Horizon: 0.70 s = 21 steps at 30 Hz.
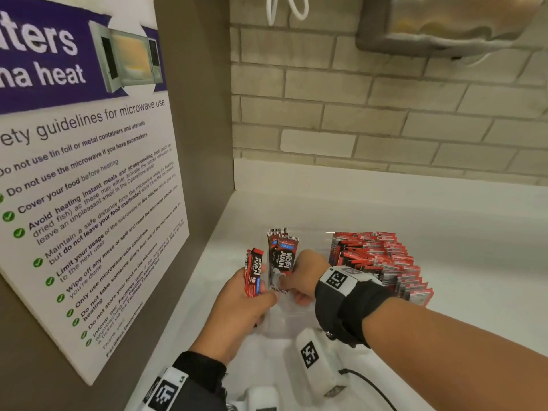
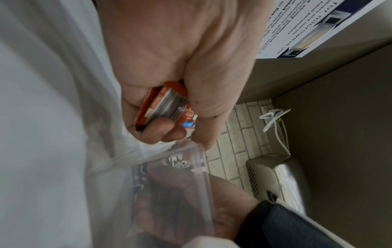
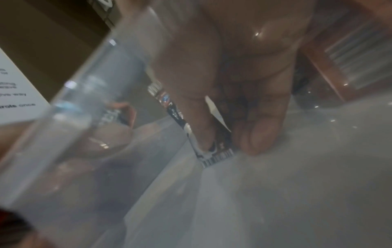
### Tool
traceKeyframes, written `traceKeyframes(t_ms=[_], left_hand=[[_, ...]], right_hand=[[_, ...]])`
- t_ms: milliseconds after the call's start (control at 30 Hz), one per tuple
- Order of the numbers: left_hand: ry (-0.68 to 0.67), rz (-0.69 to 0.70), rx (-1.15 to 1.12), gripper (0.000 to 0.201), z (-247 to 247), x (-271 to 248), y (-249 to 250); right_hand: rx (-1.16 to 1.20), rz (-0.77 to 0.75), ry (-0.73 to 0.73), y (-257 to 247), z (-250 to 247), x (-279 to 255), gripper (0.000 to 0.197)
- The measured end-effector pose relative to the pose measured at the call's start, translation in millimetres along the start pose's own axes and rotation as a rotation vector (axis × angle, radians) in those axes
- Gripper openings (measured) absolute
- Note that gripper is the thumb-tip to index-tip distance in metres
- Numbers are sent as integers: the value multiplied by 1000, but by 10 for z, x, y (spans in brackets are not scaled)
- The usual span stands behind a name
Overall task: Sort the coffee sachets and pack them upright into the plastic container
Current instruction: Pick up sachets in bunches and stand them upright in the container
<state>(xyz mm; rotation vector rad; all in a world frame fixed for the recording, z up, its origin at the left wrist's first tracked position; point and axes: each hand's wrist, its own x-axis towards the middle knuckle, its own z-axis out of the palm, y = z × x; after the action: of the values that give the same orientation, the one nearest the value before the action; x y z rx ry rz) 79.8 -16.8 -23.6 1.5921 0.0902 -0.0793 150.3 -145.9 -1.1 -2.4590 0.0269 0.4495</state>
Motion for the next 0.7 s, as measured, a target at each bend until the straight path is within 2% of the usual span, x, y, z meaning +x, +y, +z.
traceKeyframes(t_ms=[400,533,567,633,700], left_hand=[[-8,27,32,24,-12,42,-6],[-40,22,1,17,-67,3,-29],[-38,5,-30,13,-88,4,-14],[-9,-42,-163,20,-145,42,18],[25,-59,-427,16,-189,72,104]], right_hand=[[-84,-35,38,-86,55,9,25],[-70,-16,-36,-67,34,-12,22],[-60,-13,-65,-47,14,-13,20],[-63,-18,-100,-19,-64,-21,16],[-100,-25,-81,-17,-153,-59,18]])
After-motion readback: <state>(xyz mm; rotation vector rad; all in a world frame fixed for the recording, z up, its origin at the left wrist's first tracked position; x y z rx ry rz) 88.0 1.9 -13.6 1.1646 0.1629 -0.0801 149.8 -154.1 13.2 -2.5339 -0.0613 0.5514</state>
